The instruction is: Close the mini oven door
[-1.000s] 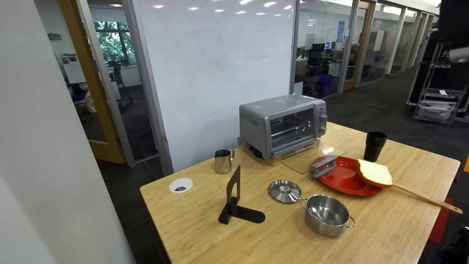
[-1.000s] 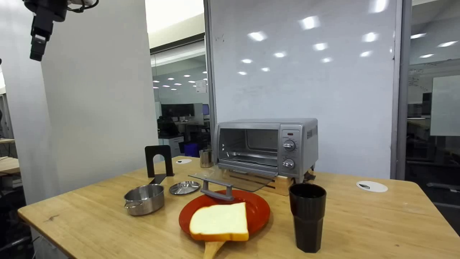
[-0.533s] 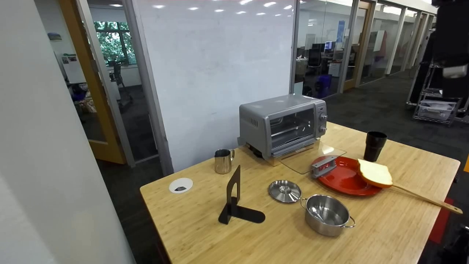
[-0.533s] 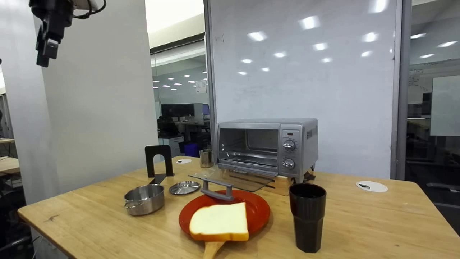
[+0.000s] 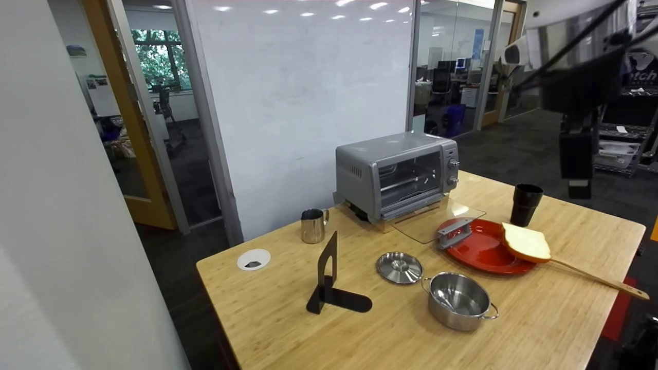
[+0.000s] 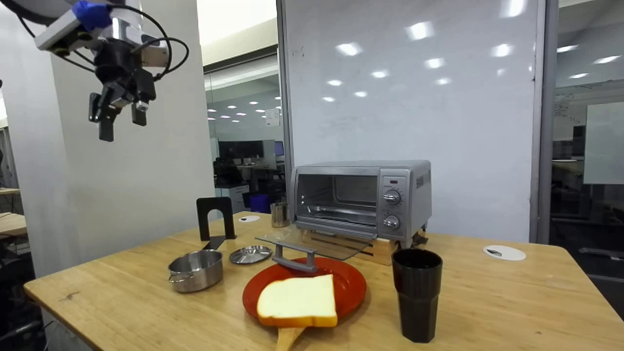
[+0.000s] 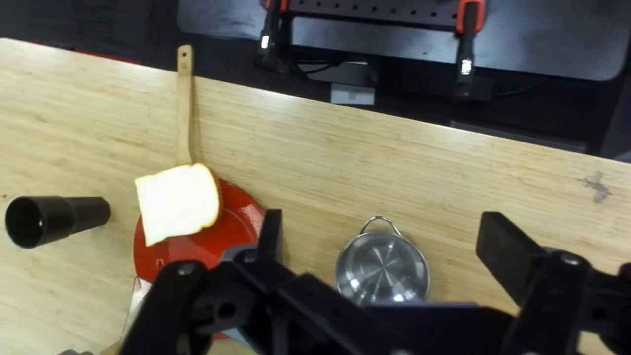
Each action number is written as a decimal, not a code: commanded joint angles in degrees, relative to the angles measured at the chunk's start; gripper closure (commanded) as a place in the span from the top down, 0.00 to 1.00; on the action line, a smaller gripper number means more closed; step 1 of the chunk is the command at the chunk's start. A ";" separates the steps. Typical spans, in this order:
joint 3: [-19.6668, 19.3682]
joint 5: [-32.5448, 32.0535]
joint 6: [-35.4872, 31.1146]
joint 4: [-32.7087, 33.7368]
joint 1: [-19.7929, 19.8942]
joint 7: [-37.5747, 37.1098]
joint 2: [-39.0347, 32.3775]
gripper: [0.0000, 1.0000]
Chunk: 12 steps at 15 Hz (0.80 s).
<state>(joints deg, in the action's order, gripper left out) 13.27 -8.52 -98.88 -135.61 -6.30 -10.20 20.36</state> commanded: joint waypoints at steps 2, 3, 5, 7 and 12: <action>-0.20 -14.01 -8.90 -5.76 -0.12 3.09 -6.18 1.00; -0.18 -17.60 -10.51 -7.01 -0.11 2.66 -7.22 1.00; -0.25 -25.81 -14.17 -9.69 0.10 1.12 -9.06 1.00; -0.58 -34.68 -17.18 -11.84 0.31 -0.75 -10.72 1.00; -2.46 -59.79 -22.02 -14.83 0.25 -9.60 -14.37 1.00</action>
<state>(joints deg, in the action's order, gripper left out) 11.95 -57.23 -117.70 -149.06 -6.29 -15.56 7.71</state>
